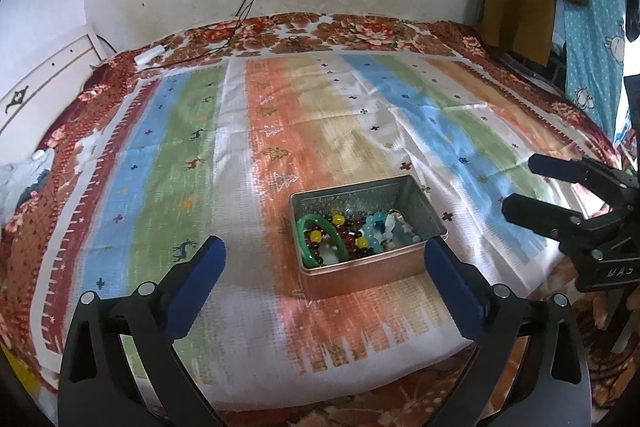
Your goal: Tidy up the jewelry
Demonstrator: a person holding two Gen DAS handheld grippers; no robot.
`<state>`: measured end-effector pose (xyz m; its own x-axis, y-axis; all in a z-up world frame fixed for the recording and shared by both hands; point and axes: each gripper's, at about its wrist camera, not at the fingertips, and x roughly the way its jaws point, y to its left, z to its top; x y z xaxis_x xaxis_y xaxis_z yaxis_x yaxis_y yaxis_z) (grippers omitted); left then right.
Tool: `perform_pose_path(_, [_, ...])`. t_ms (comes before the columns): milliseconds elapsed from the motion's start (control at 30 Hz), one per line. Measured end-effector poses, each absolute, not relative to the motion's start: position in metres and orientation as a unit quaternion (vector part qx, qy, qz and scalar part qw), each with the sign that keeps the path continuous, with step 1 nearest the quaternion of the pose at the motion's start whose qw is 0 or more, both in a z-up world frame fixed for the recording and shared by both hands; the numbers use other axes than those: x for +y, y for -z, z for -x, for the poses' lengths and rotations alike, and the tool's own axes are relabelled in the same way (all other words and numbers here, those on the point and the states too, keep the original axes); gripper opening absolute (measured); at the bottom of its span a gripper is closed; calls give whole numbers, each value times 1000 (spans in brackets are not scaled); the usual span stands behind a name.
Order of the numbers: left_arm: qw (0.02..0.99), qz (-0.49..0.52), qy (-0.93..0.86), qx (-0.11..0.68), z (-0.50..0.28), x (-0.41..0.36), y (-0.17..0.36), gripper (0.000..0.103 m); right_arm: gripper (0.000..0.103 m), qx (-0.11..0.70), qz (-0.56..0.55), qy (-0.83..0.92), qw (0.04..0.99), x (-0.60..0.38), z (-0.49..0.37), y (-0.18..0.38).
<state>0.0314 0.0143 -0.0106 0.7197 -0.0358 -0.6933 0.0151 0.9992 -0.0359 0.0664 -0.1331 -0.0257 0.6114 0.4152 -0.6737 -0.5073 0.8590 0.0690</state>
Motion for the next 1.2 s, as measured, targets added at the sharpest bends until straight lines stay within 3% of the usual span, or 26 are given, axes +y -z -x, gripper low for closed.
perform_pose_path(300, [928,49,-1,370,-29,25,6,97,93,367,69,-248,894,-135,-64,32])
perform_pose_path(1200, [941,4,3,338,-22,10,1,97,93,374,67,-251,890,-137,-64,36])
